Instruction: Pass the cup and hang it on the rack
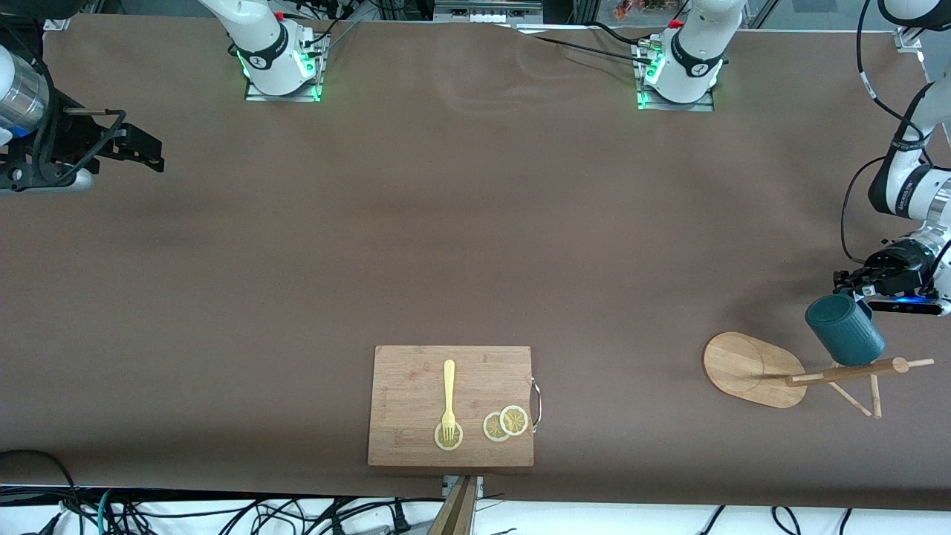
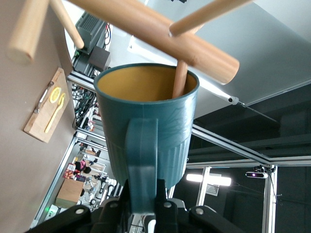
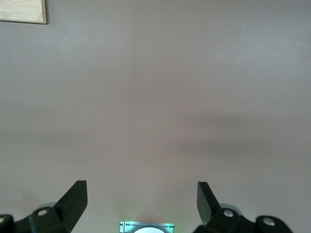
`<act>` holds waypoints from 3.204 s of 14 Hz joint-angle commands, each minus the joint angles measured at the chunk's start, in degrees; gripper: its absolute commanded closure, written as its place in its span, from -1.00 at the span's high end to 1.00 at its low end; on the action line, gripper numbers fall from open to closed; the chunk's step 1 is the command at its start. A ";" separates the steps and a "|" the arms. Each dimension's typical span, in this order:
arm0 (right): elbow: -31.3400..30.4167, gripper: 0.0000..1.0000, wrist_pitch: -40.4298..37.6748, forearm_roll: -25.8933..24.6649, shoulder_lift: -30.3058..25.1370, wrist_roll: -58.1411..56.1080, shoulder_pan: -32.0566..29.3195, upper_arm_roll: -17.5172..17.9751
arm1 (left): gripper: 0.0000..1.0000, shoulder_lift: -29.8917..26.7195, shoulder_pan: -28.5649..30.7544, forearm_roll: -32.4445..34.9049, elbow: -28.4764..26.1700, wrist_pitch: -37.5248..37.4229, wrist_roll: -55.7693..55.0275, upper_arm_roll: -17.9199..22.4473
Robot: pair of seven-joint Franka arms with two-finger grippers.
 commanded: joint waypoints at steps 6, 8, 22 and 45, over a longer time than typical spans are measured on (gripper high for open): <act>0.87 1.00 -1.01 0.97 0.37 -0.73 -0.90 0.29 | 1.00 0.03 0.57 5.19 1.06 0.80 6.40 0.33; 0.87 1.00 -1.01 0.97 0.37 -0.82 -0.90 -0.58 | 1.00 -0.93 1.27 9.48 0.80 -0.95 6.40 1.21; 1.04 1.00 -0.13 1.41 0.46 -0.56 -0.73 -0.59 | 1.00 -21.49 -5.02 55.62 11.67 -8.96 1.33 -0.20; 1.31 1.00 1.98 1.23 0.55 -0.47 -0.90 -0.59 | 1.00 -42.34 -40.91 86.68 14.07 2.02 -31.92 0.95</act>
